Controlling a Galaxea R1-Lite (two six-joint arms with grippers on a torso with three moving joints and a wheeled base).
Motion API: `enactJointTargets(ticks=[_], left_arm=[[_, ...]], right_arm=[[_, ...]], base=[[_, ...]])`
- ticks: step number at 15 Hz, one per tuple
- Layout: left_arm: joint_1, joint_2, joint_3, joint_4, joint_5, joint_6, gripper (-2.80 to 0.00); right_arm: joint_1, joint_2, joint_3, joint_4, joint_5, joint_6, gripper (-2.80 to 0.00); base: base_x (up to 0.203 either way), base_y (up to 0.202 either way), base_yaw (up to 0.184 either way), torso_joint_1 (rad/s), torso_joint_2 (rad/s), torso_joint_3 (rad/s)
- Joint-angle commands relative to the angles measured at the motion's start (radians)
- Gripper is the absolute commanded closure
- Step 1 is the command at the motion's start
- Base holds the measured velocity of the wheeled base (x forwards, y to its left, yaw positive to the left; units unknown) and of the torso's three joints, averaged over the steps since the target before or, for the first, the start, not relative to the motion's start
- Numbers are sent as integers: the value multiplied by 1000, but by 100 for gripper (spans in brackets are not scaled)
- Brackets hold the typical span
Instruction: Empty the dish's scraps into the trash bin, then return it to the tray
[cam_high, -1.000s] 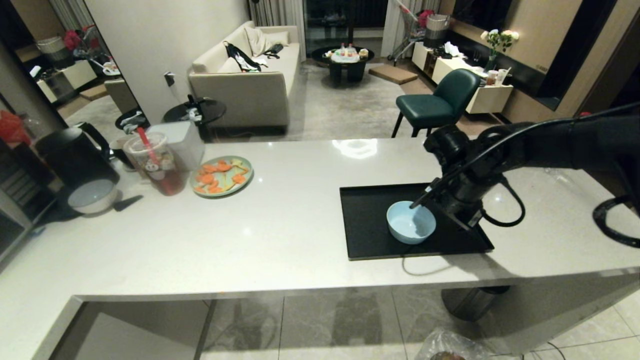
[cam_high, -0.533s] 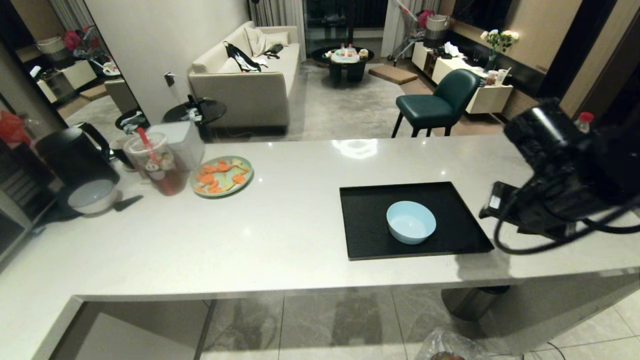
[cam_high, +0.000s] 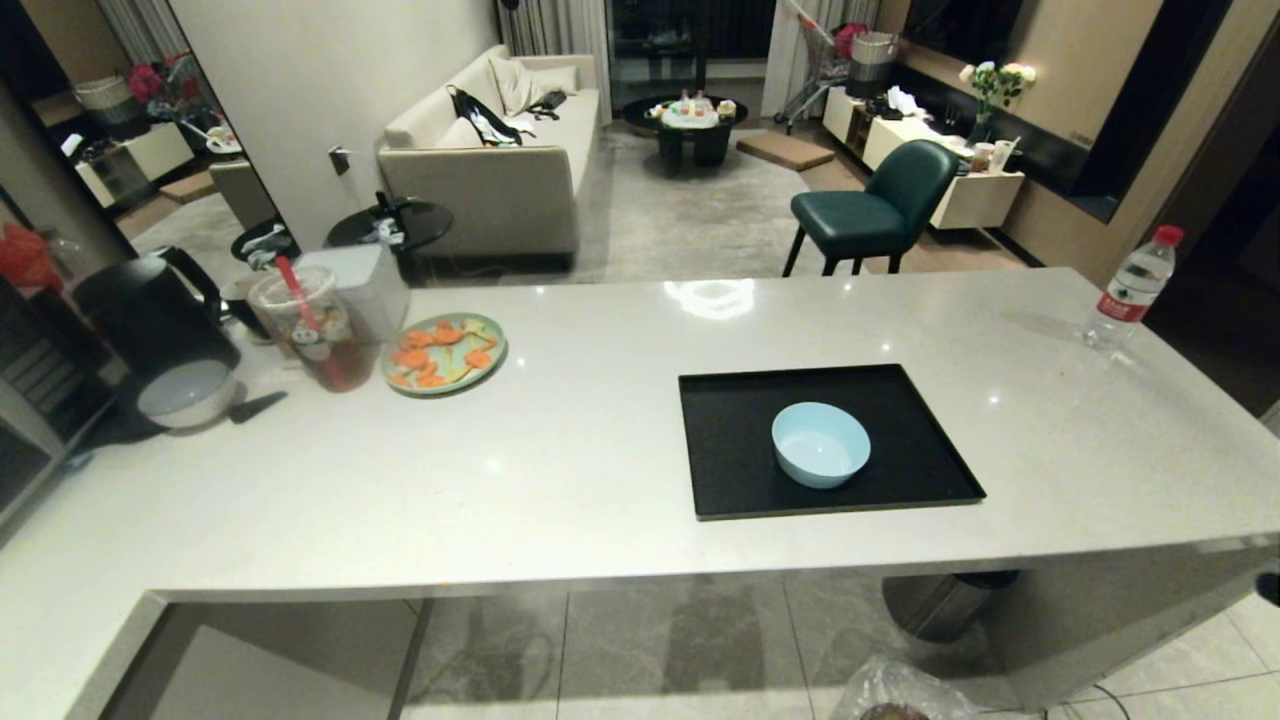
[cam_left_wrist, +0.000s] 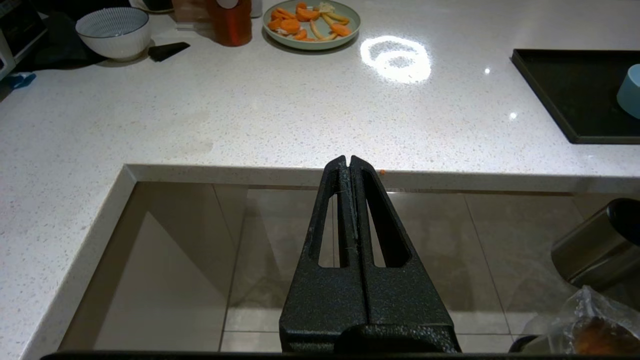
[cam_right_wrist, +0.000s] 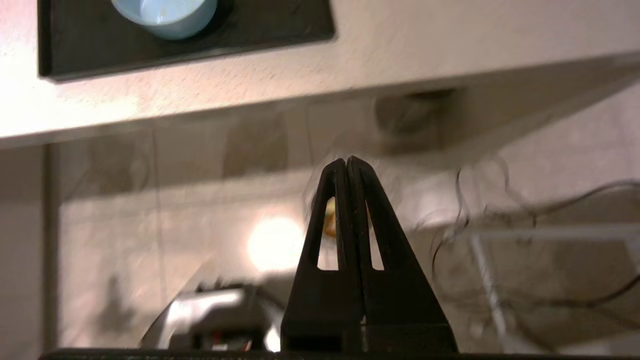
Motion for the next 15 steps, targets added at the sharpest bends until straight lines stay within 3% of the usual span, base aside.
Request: enactJointTargets(ticks=[1,5,7,10,15], left_arm=[[0,1,0,0,0,-1,0],[0,1,0,0,0,-1,0],[0,1,0,0,0,-1,0],[0,1,0,0,0,-1,0],[0,1,0,0,0,-1,0]], right_arm=[[-94,-209,216,-237,13,-92,0],[-318,-316,555,-644,137,-195,0],[-355,-420,570,-590,209,-218,0],[-372,-561,570,-395,250,-236,0],[-384,-557,570,-309,290,-220,0]], base=[[0,0,0,0,0,0],[0,0,0,0,0,0],[0,0,0,0,0,0],[0,0,0,0,0,0],[0,0,0,0,0,0]])
